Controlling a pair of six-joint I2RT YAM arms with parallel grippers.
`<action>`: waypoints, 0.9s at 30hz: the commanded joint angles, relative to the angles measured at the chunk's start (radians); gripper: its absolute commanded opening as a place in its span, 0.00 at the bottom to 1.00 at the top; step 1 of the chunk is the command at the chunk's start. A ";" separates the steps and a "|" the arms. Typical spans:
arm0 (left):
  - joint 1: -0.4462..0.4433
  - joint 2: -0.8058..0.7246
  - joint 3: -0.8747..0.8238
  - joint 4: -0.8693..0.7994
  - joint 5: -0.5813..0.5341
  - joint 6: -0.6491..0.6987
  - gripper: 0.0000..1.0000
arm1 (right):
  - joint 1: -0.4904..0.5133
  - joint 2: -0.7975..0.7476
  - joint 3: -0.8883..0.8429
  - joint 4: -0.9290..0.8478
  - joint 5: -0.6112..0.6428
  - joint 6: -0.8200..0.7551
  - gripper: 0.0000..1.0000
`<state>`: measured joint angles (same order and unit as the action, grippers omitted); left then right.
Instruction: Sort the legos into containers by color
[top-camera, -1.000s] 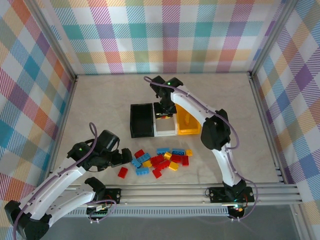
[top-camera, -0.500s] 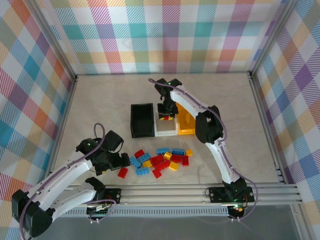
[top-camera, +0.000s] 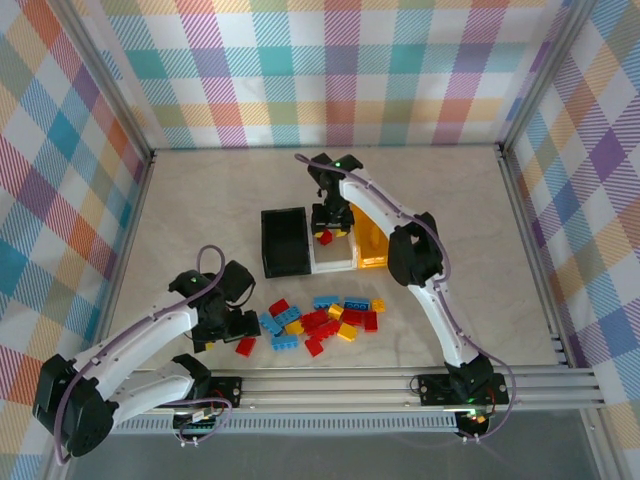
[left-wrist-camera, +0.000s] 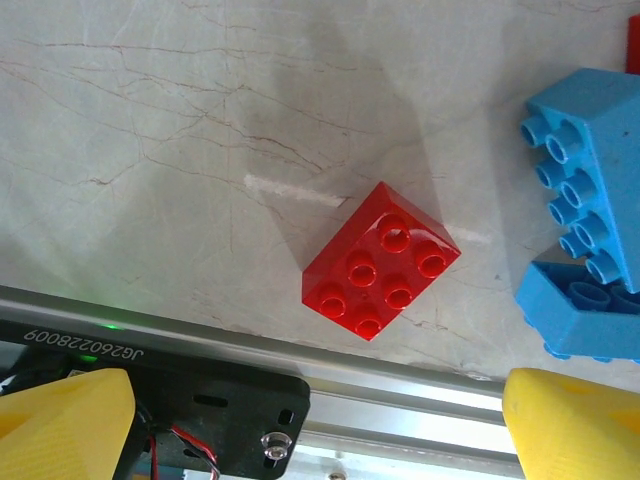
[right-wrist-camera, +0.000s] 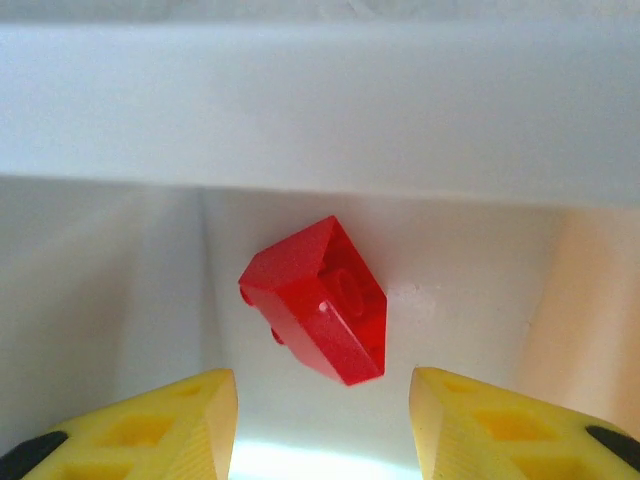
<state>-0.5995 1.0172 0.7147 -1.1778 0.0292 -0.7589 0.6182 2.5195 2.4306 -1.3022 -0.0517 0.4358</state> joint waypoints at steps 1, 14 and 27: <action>0.007 -0.006 -0.021 -0.030 -0.024 -0.025 0.93 | 0.005 -0.107 0.025 -0.061 -0.006 0.014 0.49; -0.069 0.057 -0.063 0.112 -0.052 -0.092 0.86 | 0.023 -0.595 -0.390 0.073 -0.066 0.092 0.49; -0.087 0.260 -0.114 0.316 -0.004 -0.022 0.86 | 0.023 -0.864 -0.729 0.126 -0.017 0.131 0.49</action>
<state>-0.6724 1.2495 0.6262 -0.9070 0.0105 -0.8120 0.6353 1.7012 1.7180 -1.1961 -0.0784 0.5419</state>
